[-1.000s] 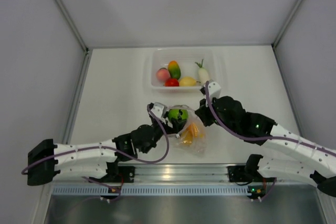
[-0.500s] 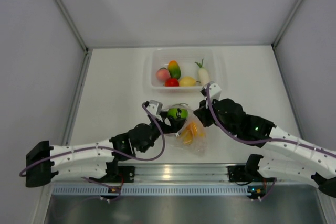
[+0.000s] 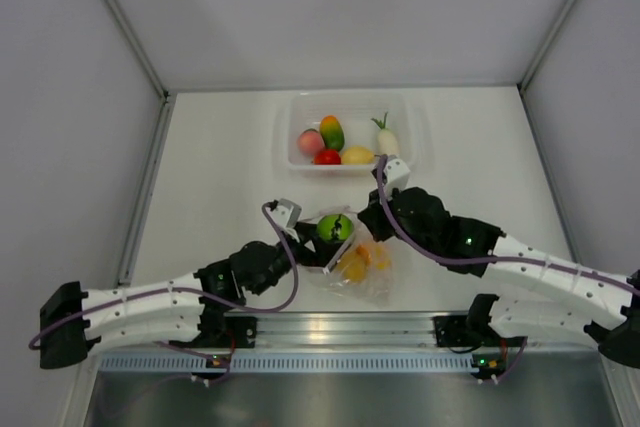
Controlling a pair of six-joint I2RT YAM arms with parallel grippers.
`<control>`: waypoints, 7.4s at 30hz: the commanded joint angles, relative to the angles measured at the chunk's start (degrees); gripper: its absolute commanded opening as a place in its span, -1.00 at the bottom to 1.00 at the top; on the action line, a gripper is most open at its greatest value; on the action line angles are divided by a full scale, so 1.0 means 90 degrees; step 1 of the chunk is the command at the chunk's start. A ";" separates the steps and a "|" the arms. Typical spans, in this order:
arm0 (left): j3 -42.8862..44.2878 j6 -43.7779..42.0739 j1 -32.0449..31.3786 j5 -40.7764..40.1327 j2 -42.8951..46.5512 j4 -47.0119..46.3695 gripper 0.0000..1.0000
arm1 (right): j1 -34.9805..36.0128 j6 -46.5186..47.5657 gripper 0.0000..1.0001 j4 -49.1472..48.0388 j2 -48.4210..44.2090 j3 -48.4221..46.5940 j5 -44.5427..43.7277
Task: Open the zip-top bag and remove the fake food
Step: Pick up the fake fruit from the zipper food storage bag, then place the fake fruit in the bin.
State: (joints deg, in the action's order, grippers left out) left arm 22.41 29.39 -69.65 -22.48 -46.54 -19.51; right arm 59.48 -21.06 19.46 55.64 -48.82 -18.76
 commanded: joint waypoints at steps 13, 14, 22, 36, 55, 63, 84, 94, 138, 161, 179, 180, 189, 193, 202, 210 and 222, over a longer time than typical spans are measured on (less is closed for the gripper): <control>-0.0527 -0.0911 -0.0103 0.1804 0.0699 -0.2275 -1.00 | -0.0584 0.0387 -1.00 0.0650 0.0576 -0.0259 -0.1167; -0.0547 -0.0941 -0.0103 0.1843 0.0709 -0.2431 -1.00 | -0.0574 0.0387 -1.00 0.0669 0.0576 -0.0288 -0.1167; -0.0489 -0.1077 -0.0113 0.0868 0.0436 -0.2422 -1.00 | -0.0642 0.0251 -1.00 0.0621 0.0089 -0.0045 -0.0963; -0.0147 -0.1165 -0.0103 0.0515 -0.0336 -0.2432 -1.00 | -0.0750 -0.0023 -0.60 0.1499 -0.0674 -0.0991 0.0180; -0.0039 -0.1244 -0.0103 0.0525 -0.0366 -0.2422 -1.00 | 0.0138 0.0104 -0.42 0.2564 0.0302 -0.2788 0.0933; 0.0029 -0.1283 -0.0103 0.0564 -0.0405 -0.2422 -1.00 | 0.0724 -0.0043 -0.43 0.3052 0.0712 -0.3091 0.0171; 0.0019 -0.1283 -0.0103 0.0594 -0.0249 -0.2422 -1.00 | 0.0852 -0.0043 -1.00 0.3257 0.1172 -0.3082 -0.0619; -0.0166 -0.1088 -0.0103 -0.0275 0.0054 -0.2432 -1.00 | 0.0852 0.0074 -1.00 0.3492 0.1406 -0.3052 -0.0796; 0.0370 -0.2473 -0.0103 -0.1740 -0.1731 -0.5870 -1.00 | -0.0320 0.0221 -1.00 0.1587 0.0537 -0.1646 0.1078; 0.2391 -0.0699 0.0784 -0.2114 -0.2065 -0.2513 -1.00 | -0.1199 0.0318 -1.00 0.1295 0.0401 -0.1070 -0.0103; 0.5739 0.0973 0.3695 0.0993 -0.5030 0.1161 -1.00 | -0.1433 0.0523 -1.00 0.2007 -0.0527 -0.1509 -0.0337; 0.5916 0.0963 0.3725 0.1071 -0.5188 0.1452 -1.00 | -0.1414 0.0543 -1.00 0.2075 -0.0566 -0.1538 -0.0337; 0.7614 0.0788 0.3891 0.1697 -0.6897 0.2411 -0.70 | -0.1492 0.0641 -1.00 0.2417 -0.0957 -0.1646 -0.0600; 0.7967 0.0719 0.3978 0.1843 -0.7502 0.2431 -0.05 | -0.1541 0.0670 -1.00 0.2515 -0.1006 -0.1656 -0.0630; 0.8495 0.0456 0.4291 0.2419 -0.7807 0.2489 0.96 | -0.1570 0.0631 -1.00 0.2408 -0.1006 -0.1412 -0.0377; 0.9112 0.0212 0.4428 0.3006 -0.7876 0.2988 0.96 | -0.1629 0.0631 -1.00 0.2310 -0.0840 -0.1421 -0.0259; 0.7257 0.0602 0.4438 0.3356 -0.4977 0.2998 0.89 | -0.1668 0.0718 -1.00 0.2242 -0.0362 -0.1900 -0.0190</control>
State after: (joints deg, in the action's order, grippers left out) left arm 89.47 33.45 -29.82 4.45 -101.62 9.85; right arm 45.45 -15.88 41.39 51.35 -61.49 -20.78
